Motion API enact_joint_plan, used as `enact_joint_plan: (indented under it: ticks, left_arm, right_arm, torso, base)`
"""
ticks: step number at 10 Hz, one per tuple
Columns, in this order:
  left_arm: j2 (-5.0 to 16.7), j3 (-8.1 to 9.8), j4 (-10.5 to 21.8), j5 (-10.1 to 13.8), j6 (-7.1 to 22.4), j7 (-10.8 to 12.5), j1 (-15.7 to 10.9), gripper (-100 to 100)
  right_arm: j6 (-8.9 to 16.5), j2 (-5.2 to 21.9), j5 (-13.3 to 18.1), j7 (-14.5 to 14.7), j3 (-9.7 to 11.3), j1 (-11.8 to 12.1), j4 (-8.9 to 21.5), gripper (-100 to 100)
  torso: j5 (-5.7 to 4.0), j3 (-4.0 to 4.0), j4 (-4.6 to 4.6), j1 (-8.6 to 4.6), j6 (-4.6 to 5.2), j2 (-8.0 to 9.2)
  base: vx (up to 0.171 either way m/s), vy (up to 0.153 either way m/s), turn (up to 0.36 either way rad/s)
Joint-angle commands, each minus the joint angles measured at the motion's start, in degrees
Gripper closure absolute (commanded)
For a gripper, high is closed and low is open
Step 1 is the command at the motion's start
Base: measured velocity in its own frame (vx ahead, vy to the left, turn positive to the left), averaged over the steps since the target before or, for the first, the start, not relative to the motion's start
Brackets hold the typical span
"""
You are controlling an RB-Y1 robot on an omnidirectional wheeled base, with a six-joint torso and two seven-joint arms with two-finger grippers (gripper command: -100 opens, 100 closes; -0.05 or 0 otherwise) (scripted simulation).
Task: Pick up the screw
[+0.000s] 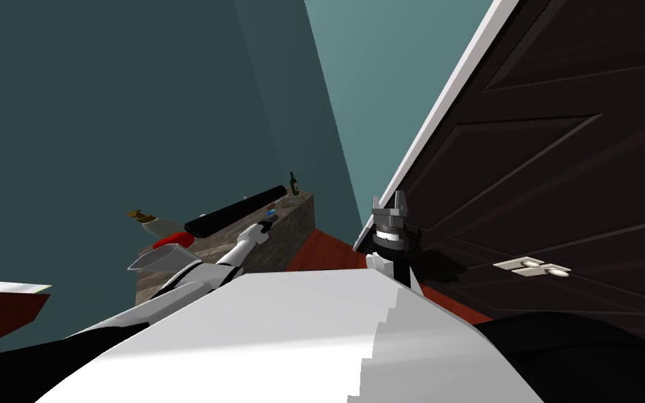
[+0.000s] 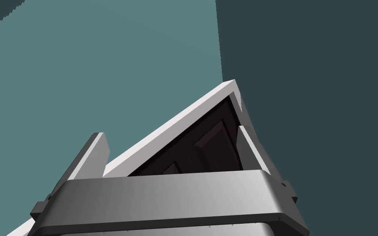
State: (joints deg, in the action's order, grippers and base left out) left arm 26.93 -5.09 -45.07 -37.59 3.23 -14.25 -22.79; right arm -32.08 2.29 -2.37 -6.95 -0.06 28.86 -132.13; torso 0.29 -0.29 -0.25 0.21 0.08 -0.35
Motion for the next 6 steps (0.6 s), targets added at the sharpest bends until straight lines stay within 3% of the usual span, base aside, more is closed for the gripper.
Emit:
enact_joint_plan:
  ticks: [1,2,4,5,6]
  left_arm:
    - [0.00,0.00,0.00,0.00,0.00,0.00,0.00,0]
    - [1.52,0.18,-2.87,1.39,-0.91,-0.39,2.86,100]
    - [1.52,0.18,-4.09,1.39,-0.91,-0.39,4.02,100]
    - [3.02,0.51,-6.22,2.74,-1.90,-0.83,6.56,100]
    - [3.02,0.51,-8.22,2.74,-1.90,-0.83,8.21,100]
  right_arm:
    - [0.00,0.00,0.00,0.00,0.00,0.00,0.00,0]
    - [0.00,0.00,0.00,0.00,0.00,0.00,0.00,0]
    - [0.00,0.00,0.00,0.00,0.00,0.02,0.00,0]
    - [0.00,0.00,0.00,0.00,0.00,0.01,0.00,0]
    - [0.00,0.00,0.00,0.00,0.00,0.02,0.00,0]
  torso:
    - [0.00,0.00,0.00,0.00,0.00,0.00]
    - [0.00,0.00,0.00,0.00,0.00,0.00]
    - [-0.03,-0.26,-0.10,-0.15,-0.04,-0.45]
    - [-0.02,-0.22,-0.08,-0.11,0.04,-0.38]
    - [-0.04,-0.24,-0.08,-0.06,-0.07,-0.45]
  base:
    - [0.000,0.000,0.000]
    - [0.111,-0.034,0.113]
    - [0.116,-0.047,0.067]
    - [0.123,-0.024,0.088]
    - [0.118,-0.034,0.101]
